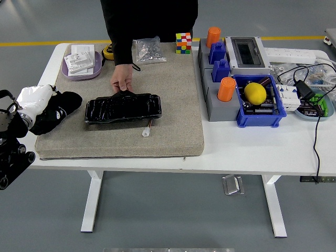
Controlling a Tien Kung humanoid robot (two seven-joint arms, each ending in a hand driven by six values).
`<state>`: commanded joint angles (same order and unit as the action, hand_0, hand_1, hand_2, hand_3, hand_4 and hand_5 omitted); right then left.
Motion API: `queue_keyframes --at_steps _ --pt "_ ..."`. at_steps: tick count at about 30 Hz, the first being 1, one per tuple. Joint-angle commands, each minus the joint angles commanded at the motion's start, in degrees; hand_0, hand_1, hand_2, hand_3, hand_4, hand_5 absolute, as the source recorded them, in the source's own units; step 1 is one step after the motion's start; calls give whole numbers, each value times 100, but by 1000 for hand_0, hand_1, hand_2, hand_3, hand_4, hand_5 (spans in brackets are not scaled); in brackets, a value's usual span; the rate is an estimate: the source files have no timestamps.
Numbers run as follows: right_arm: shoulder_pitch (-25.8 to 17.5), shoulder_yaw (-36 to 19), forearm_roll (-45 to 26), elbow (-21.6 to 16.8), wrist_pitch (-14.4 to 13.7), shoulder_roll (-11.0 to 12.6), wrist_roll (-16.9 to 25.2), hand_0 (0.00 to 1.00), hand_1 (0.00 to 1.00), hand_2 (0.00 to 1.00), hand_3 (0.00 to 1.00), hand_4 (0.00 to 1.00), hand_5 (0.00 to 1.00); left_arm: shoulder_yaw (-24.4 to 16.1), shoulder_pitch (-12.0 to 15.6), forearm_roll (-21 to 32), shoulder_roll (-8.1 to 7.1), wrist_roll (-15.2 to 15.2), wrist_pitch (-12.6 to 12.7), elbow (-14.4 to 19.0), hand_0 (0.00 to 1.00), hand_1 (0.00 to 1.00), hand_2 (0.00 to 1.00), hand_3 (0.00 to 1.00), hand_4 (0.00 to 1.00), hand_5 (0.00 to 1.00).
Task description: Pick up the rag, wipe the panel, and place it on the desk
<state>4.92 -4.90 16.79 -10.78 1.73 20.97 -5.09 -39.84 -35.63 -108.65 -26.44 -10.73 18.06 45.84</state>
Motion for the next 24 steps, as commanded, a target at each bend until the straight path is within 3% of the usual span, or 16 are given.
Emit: queue_keyframes --at_steps 5,6,10,11,16,17,23,24 --pt "7 4 -13 5 -1 6 -1 718 624 684 599 998 435 -21 30 143 22 91 5 -49 274 296 514 477 485 2" --pt "7 3 -13 5 -1 6 -2 719 624 684 598 998 435 -12 32 166 21 93 -2 -51 320 479 575 564 577 62" --pt "-4 -10 -4 7 -3 2 -4 719 624 684 598 998 435 25 58 282 22 134 -7 -77 320 479 575 564 577 62" --pt "-8 -21 6 7 -4 0 -5 719 624 684 598 998 434 31 68 324 20 144 -4 -82 357 520 585 559 640 97" --pt "-20 -41 17 13 -15 -5 -4 719 624 684 598 998 434 100 83 499 4 186 -39 -93 357 520 585 559 640 97" --pt "-20 -42 20 14 -15 -6 -5 719 624 684 598 998 434 116 82 540 -1 200 -53 -95 385 583 638 570 802 279" --pt "-16 -36 10 27 -31 -14 -3 719 618 684 598 998 433 170 81 737 -24 312 -111 -103 385 583 638 570 802 279" --pt "-17 -44 17 27 -33 -14 -2 719 616 683 597 998 433 181 79 761 -32 322 -136 -104 398 615 726 617 872 373"
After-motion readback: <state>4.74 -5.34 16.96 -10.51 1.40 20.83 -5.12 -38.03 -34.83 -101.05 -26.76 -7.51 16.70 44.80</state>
